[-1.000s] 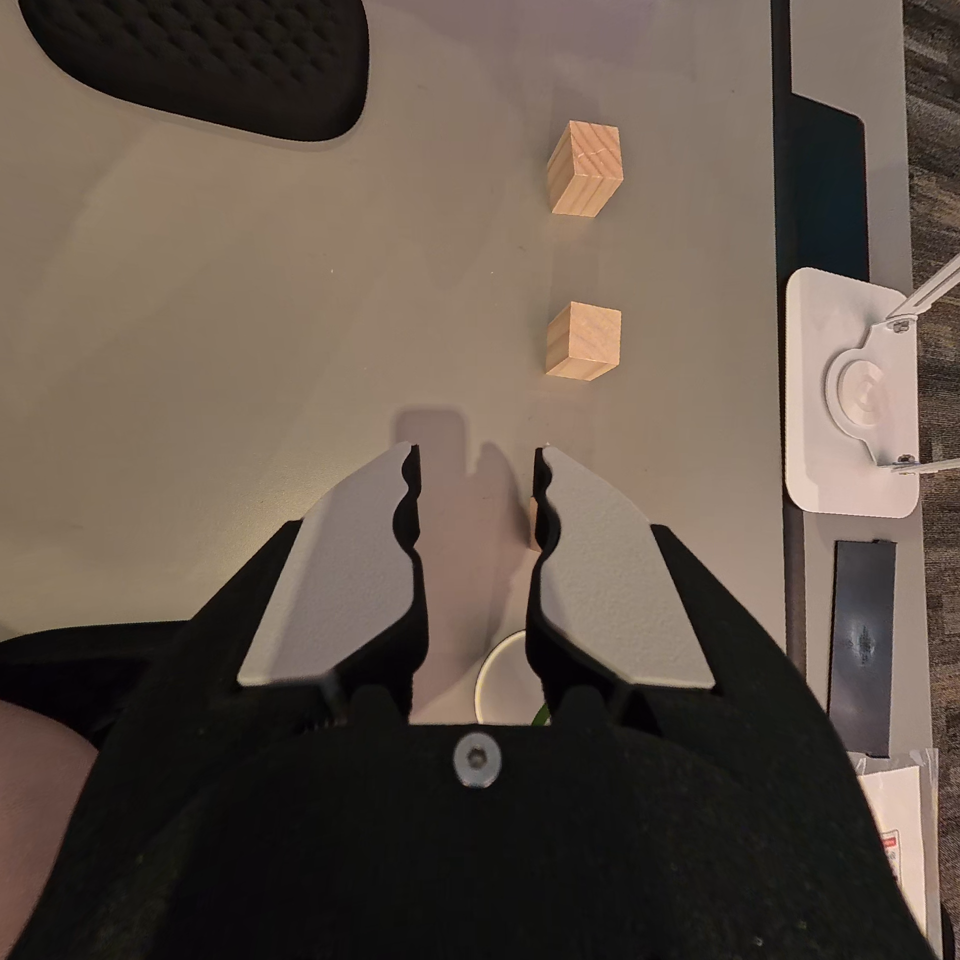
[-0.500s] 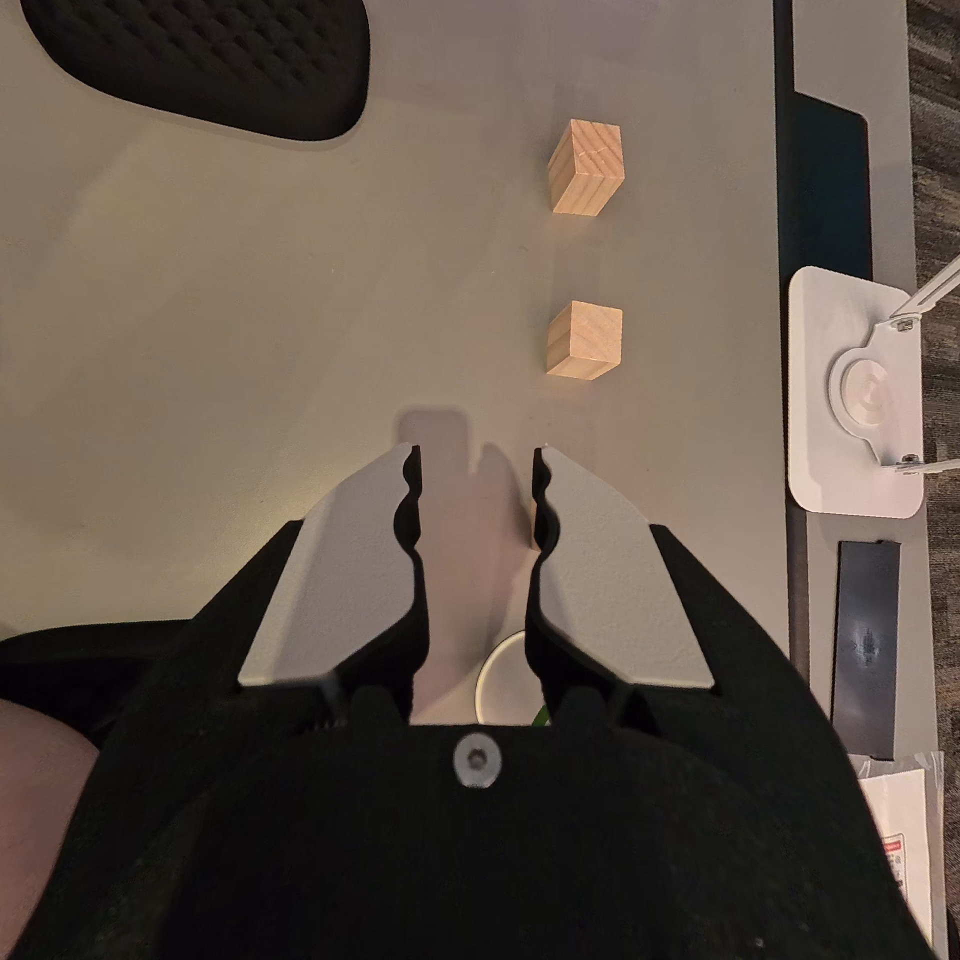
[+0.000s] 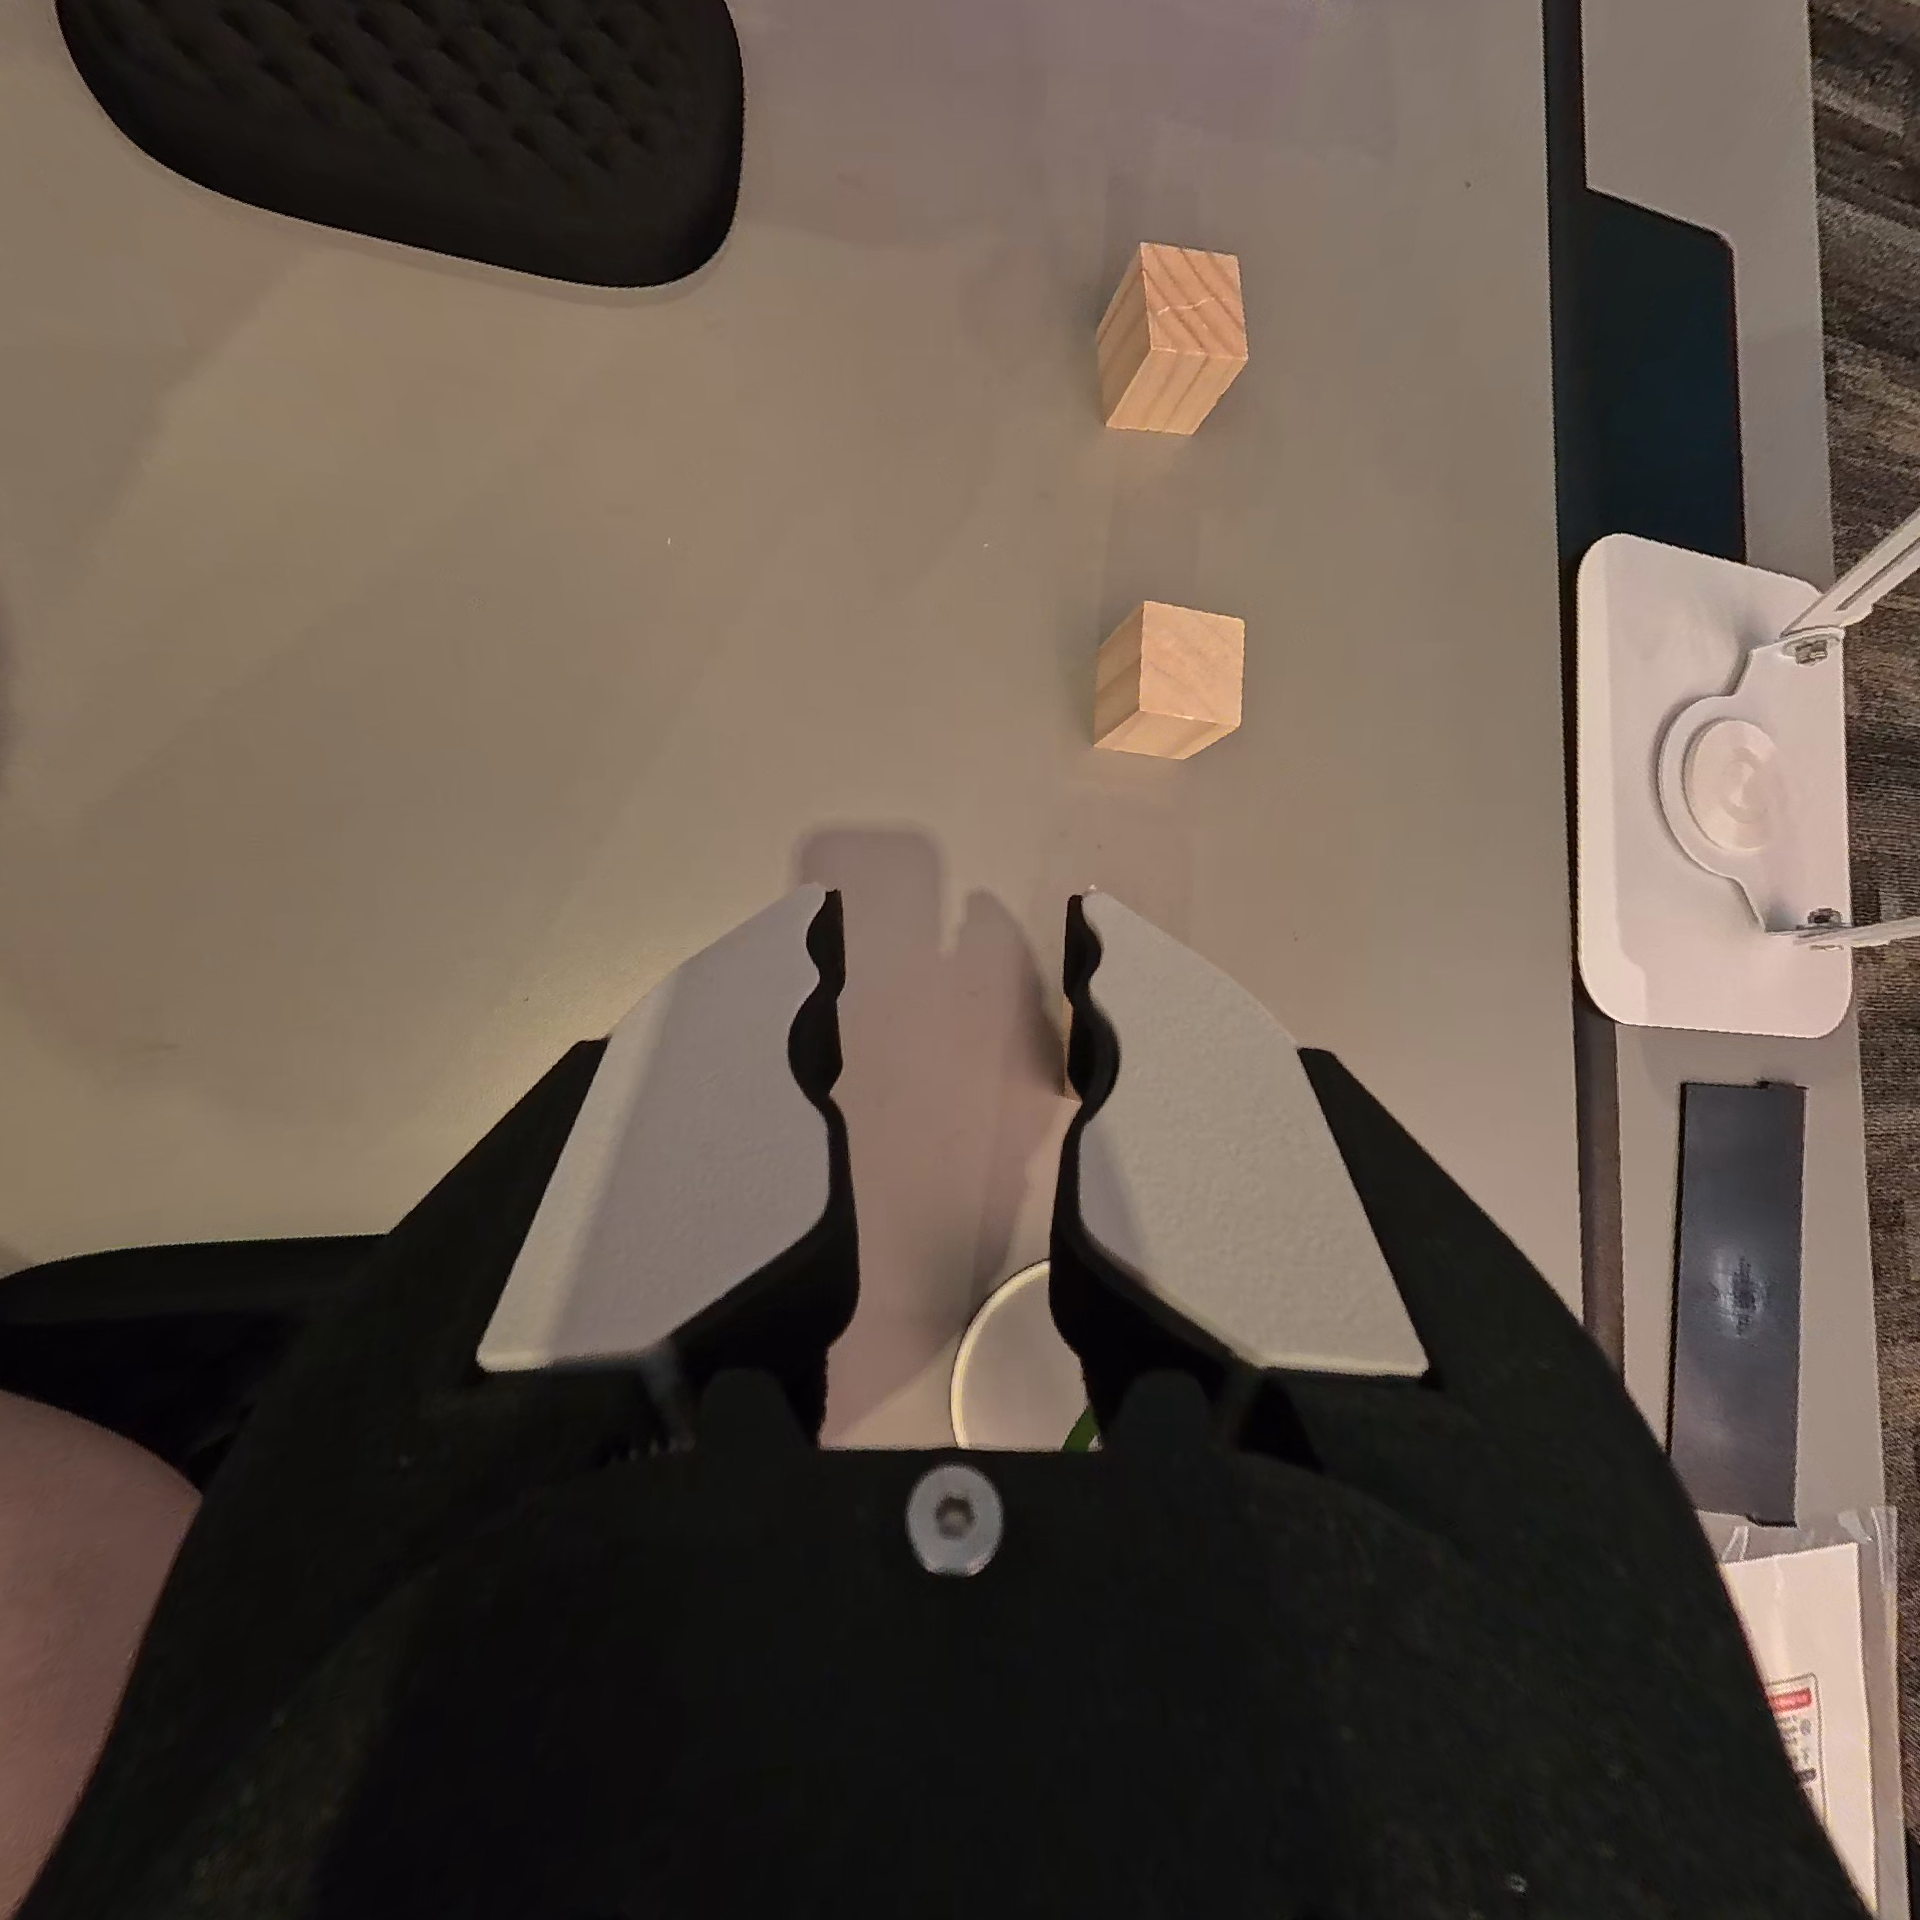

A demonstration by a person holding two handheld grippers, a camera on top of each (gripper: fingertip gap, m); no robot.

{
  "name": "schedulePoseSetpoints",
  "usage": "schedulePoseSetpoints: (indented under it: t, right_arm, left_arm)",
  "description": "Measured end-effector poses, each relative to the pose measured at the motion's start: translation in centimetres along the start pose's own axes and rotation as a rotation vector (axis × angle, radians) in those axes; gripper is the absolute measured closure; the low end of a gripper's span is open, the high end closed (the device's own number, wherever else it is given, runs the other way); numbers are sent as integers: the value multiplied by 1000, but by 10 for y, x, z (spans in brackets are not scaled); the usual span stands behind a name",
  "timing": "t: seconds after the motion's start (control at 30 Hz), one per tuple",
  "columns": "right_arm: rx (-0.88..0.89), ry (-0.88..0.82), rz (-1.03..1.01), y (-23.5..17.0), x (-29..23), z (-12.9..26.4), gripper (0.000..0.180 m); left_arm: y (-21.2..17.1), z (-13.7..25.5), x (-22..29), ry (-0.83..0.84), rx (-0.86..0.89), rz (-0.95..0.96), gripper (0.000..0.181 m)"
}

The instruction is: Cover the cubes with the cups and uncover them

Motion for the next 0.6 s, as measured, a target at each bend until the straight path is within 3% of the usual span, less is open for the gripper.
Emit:
schedulePoseSetpoints:
  t: [0.6]
  right_arm:
    - [-5,6,-6,-3,1,-2,140]
  left_arm:
    - [-5,-8,7,-40,-28,-28,175]
Point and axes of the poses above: each gripper's, where its closed fingertips meet, z back along the fingers, y out of its top, x = y × z across the jaws, the point moved 1 cm from there along z, back along the fingers, and after that the axes turned 14 degrees about -z, right-handed, at the moved point
